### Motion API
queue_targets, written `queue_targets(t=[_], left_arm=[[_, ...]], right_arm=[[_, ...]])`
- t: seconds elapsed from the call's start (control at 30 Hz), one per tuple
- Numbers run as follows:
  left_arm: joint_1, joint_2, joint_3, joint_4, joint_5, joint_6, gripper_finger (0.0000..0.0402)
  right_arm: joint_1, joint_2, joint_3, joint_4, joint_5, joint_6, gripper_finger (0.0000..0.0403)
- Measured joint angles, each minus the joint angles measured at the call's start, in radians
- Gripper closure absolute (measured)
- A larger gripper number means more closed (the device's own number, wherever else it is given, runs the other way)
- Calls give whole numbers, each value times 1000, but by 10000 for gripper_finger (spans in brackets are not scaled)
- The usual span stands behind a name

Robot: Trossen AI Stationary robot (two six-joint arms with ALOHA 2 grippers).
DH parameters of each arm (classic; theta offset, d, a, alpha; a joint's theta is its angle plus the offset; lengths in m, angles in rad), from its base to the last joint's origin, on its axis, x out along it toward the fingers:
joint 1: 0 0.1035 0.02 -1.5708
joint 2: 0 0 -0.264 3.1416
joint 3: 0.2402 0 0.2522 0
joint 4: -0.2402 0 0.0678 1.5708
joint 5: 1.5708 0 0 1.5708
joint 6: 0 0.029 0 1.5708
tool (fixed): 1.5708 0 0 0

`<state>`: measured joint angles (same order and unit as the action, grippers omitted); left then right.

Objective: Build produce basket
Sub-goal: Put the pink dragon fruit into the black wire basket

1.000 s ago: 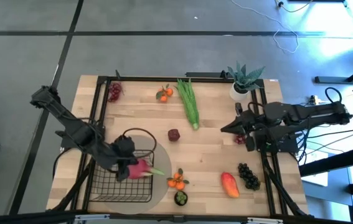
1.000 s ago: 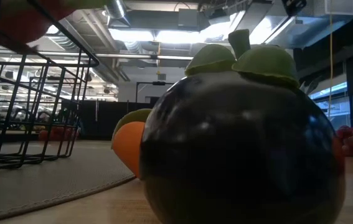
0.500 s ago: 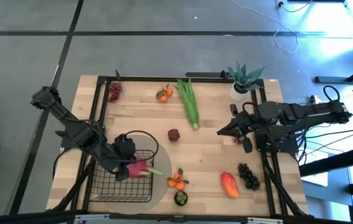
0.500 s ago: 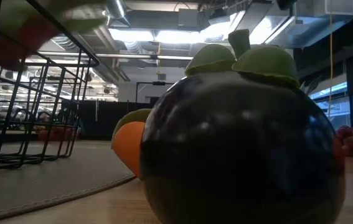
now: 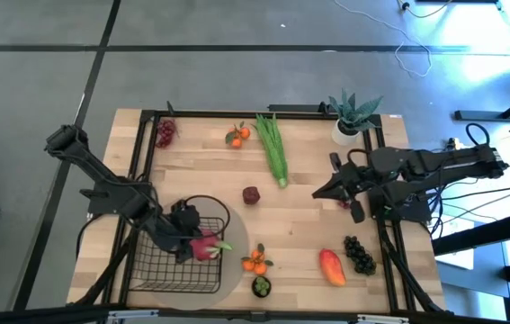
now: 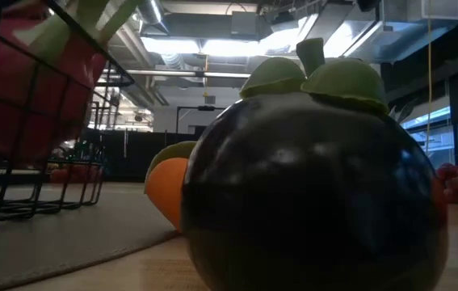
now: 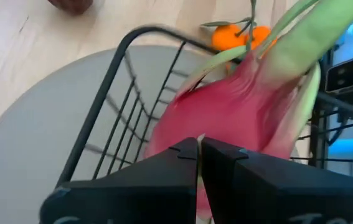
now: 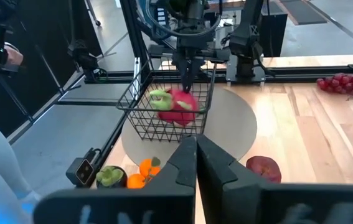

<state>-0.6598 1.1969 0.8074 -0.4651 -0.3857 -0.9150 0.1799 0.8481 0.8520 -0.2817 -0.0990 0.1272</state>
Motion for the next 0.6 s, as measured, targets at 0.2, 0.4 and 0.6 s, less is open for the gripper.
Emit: queue_targets(t=[0.2, 0.4, 0.6], left_arm=[[0, 0, -65, 43, -37, -1, 401], [0, 0, -85, 44, -39, -2, 401], [16, -1, -91, 41, -39, 8, 401]], right_arm=[[0, 14, 0, 1, 0, 2, 402], [0, 16, 0, 1, 0, 1, 402], [0, 16, 0, 2, 1, 0, 402]])
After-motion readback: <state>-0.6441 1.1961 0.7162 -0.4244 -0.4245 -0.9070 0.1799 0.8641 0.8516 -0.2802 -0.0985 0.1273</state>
